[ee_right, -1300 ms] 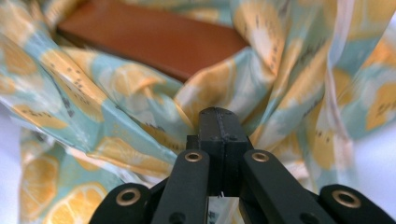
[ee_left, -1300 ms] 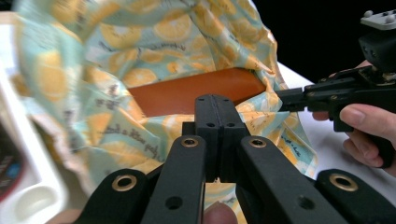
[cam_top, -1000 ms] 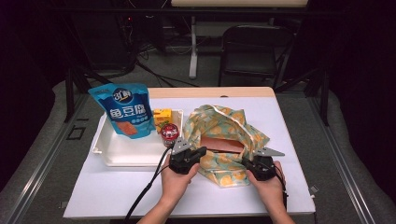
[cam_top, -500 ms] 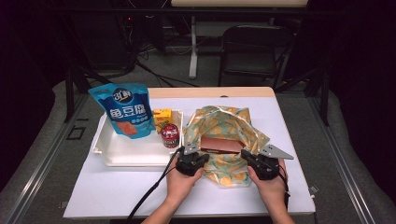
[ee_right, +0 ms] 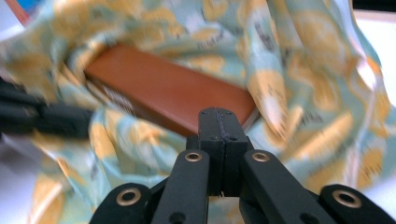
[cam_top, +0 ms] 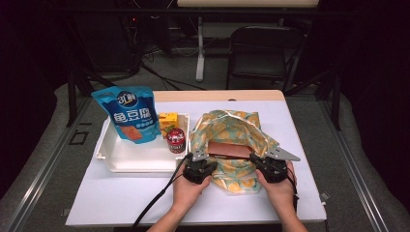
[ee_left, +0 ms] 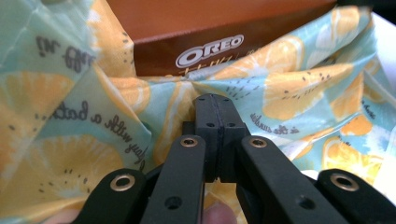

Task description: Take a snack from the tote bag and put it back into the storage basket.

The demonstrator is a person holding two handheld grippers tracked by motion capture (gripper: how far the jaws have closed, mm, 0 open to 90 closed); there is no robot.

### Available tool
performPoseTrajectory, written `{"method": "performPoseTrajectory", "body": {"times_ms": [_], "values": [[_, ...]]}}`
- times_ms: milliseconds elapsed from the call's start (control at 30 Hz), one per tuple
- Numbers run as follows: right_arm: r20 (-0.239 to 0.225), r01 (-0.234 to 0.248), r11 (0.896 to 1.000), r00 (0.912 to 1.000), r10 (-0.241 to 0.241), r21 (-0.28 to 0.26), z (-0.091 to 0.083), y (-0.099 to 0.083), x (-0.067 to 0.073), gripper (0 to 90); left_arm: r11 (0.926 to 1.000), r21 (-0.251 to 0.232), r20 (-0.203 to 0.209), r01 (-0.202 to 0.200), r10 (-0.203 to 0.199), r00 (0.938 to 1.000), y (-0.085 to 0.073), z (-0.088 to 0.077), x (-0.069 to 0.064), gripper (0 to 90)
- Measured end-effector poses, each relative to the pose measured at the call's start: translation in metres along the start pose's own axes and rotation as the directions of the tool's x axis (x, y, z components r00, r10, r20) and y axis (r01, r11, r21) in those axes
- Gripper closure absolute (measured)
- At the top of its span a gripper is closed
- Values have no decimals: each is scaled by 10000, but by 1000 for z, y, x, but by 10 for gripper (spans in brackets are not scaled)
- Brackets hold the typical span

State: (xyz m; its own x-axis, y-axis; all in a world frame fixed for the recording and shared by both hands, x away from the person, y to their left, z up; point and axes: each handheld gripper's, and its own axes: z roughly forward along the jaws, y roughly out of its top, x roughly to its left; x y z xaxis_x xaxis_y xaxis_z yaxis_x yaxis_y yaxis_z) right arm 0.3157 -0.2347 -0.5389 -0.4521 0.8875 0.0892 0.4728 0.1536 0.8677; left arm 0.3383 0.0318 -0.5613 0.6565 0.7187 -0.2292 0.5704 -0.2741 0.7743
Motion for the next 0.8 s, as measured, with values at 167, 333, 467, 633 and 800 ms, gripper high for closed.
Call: {"method": "performPoseTrajectory", "body": {"times_ms": [167,333,467,633,800], "values": [[135,-423,9976,9990,416,546,4,-8,-9,900,9993,-314,-81,190,-193,9998,5,-4,0,900],[349,-909,9804,9957,861,1746,19,-16,-18,900,9991,-327,-153,285,-291,9995,9,-3,2,900],[669,-603,9952,9962,552,769,3,-6,-16,900,9991,-305,-144,285,-289,9995,9,-2,3,900],[553,10,9982,9985,23,-605,-10,16,-10,900,9989,-379,-139,268,-273,9995,9,-2,1,900],[443,175,9994,9989,-161,-304,10,28,-14,900,9987,-440,-122,270,-276,9995,10,-1,-2,900]]}}
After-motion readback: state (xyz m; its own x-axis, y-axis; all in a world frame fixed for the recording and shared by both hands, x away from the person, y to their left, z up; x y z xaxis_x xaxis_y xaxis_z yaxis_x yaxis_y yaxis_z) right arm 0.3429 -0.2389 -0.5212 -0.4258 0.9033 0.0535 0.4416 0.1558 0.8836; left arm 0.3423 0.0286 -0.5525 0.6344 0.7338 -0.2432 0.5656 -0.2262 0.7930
